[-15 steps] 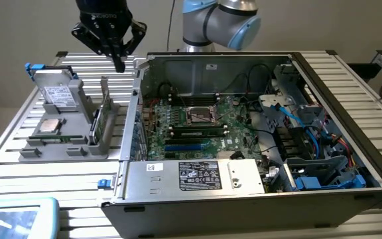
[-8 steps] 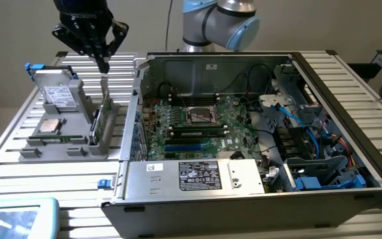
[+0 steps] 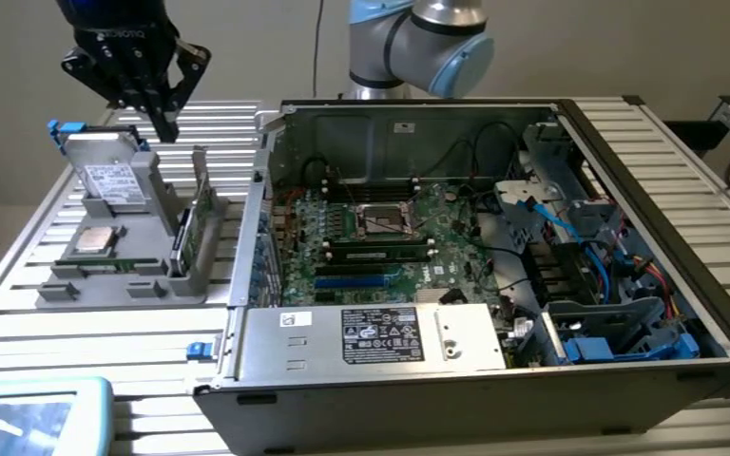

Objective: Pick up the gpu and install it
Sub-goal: 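Reach for the gpu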

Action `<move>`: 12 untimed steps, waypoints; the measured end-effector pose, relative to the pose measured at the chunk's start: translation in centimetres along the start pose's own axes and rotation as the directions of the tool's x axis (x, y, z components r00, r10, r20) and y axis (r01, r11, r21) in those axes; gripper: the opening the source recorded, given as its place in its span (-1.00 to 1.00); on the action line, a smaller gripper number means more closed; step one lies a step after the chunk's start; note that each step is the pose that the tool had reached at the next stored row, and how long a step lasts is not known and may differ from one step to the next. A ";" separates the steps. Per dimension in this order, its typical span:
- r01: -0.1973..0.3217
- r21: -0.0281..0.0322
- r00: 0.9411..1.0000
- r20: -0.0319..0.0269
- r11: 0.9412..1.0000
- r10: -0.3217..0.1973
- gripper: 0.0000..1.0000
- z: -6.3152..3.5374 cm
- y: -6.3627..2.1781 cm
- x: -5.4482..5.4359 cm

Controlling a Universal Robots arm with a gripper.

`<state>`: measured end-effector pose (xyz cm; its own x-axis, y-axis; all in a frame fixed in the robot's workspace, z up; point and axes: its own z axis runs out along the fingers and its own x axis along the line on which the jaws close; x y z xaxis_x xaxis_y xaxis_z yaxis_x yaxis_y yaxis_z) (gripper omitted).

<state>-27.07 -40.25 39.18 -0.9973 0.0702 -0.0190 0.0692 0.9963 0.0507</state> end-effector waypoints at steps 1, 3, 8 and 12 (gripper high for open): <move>0.000 0.000 1.000 0.000 1.000 0.000 -0.80 0.03 -0.07 0.1; 0.000 0.000 1.000 0.000 1.000 0.000 -0.80 0.05 -0.10 0.4; 0.000 -0.003 1.000 -0.001 1.000 0.000 -0.80 0.12 -0.18 1.4; 0.000 -0.003 1.000 -0.003 1.000 0.000 -0.80 0.27 -0.20 1.6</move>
<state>-28.73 -40.33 38.87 -0.9974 0.0701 -0.0156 0.0692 0.9962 0.0535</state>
